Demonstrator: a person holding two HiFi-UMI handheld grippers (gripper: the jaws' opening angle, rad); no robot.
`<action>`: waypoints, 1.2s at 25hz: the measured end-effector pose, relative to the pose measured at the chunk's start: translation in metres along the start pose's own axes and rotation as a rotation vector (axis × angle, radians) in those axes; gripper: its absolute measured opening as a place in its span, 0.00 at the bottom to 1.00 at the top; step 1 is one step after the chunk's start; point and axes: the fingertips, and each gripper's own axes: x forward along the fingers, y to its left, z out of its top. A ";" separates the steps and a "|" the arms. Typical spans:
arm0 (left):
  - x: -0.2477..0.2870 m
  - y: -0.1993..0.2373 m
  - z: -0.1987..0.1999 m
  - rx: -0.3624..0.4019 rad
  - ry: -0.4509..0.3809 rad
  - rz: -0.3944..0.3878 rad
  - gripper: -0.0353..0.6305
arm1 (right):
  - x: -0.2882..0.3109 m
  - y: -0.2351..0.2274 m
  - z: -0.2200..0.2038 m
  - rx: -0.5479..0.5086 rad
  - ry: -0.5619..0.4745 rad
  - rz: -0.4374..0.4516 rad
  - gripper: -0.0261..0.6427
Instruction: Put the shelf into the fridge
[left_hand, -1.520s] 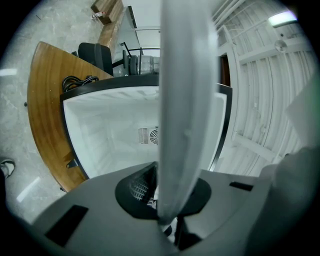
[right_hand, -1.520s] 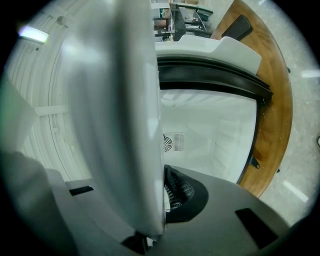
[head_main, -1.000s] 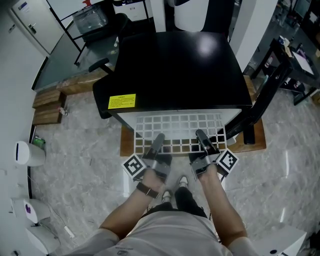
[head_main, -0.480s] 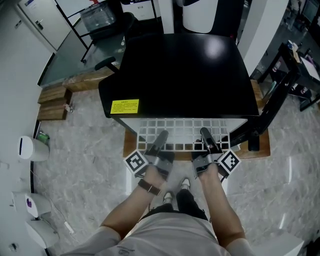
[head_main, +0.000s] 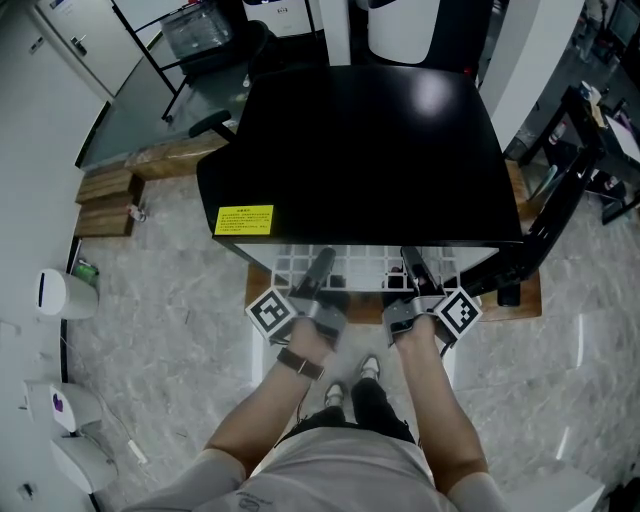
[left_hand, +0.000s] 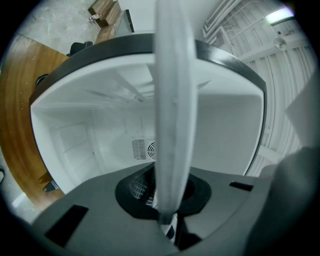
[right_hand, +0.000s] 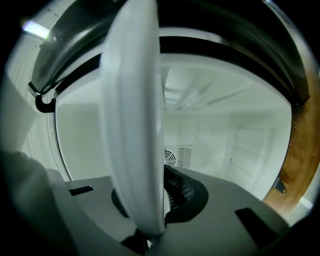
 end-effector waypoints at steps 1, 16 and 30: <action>0.003 0.000 0.001 0.001 -0.004 0.000 0.09 | 0.003 0.000 0.001 -0.001 0.000 0.001 0.11; 0.035 0.003 0.018 0.004 -0.061 -0.012 0.09 | 0.036 0.001 0.014 0.003 -0.006 0.000 0.11; 0.060 0.013 0.037 0.001 -0.214 0.008 0.09 | 0.061 -0.011 0.035 -0.049 -0.064 -0.039 0.11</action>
